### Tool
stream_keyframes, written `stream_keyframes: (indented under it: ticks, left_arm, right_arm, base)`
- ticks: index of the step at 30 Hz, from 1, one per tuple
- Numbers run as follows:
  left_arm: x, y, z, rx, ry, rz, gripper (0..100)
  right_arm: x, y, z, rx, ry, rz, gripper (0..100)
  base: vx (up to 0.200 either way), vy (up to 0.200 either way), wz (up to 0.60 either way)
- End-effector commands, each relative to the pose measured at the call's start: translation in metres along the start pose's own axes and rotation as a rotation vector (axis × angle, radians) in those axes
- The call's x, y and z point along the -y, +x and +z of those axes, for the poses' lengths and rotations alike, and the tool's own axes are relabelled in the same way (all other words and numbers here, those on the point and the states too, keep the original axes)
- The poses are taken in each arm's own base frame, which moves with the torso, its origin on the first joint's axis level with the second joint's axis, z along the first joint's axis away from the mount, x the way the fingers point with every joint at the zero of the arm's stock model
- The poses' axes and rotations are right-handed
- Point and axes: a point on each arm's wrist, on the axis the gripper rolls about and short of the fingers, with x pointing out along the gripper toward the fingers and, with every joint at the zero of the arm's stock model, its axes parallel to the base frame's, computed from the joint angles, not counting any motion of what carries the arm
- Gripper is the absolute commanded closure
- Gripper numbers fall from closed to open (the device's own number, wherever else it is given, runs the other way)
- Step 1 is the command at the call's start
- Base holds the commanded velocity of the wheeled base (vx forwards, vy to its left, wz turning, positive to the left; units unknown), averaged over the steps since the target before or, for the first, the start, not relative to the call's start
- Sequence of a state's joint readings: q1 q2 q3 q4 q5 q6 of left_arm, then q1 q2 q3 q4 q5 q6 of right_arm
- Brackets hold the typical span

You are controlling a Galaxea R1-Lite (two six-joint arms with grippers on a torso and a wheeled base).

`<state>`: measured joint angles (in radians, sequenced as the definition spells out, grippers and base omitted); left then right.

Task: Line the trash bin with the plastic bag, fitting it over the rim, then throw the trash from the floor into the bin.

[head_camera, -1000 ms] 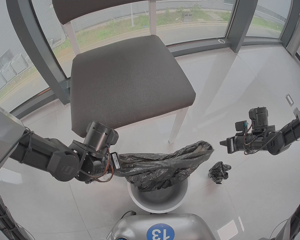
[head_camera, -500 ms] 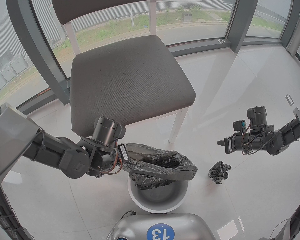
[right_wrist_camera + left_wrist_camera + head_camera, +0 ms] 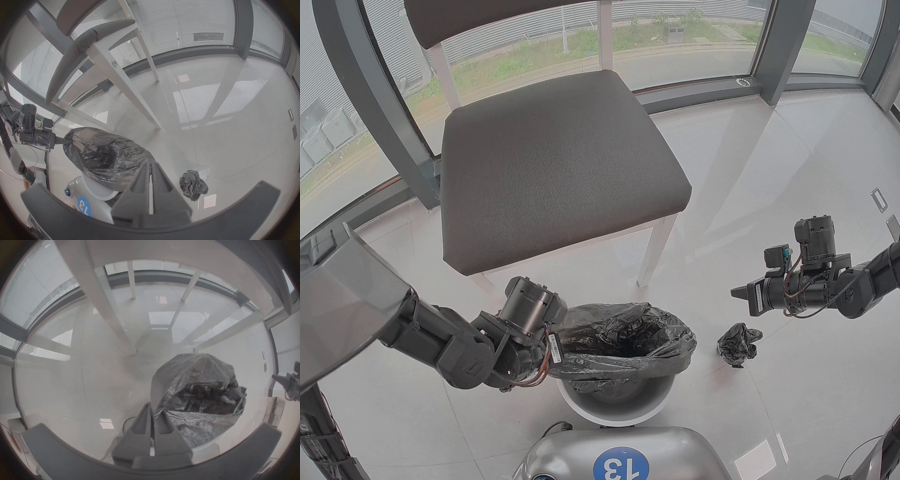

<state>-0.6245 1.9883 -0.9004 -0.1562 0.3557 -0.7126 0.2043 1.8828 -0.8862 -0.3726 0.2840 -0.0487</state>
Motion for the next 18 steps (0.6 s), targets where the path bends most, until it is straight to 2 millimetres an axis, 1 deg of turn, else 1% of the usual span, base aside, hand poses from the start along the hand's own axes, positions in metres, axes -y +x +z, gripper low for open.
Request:
stream_keyframes:
  ticks: [1, 4, 9, 14, 18]
  left_arm:
    - [-0.007, -0.008, -0.006, -0.010, -0.004, 0.008, 100]
    - [-0.010, -0.012, -0.014, -0.025, -0.009, 0.012, 100]
    - [-0.017, -0.011, -0.022, -0.047, -0.024, 0.030, 100]
    - [-0.018, -0.005, -0.021, -0.036, -0.038, 0.025, 100]
    - [-0.018, -0.001, -0.021, -0.033, -0.043, 0.029, 100]
  right_arm:
    - [-0.005, -0.007, 0.002, 0.015, -0.009, 0.005, 100]
    - [-0.008, -0.008, 0.002, 0.014, -0.016, 0.013, 100]
    - [-0.012, -0.007, 0.000, 0.008, -0.022, 0.024, 100]
    - [-0.019, -0.006, -0.002, -0.002, -0.032, 0.042, 100]
    - [-0.020, -0.005, -0.002, -0.003, -0.034, 0.045, 100]
  base:
    - [0.000, 0.000, 0.00]
    - [0.000, 0.000, 0.00]
    - [0.000, 0.000, 0.00]
    - [0.000, 0.000, 0.00]
    - [0.000, 0.000, 0.00]
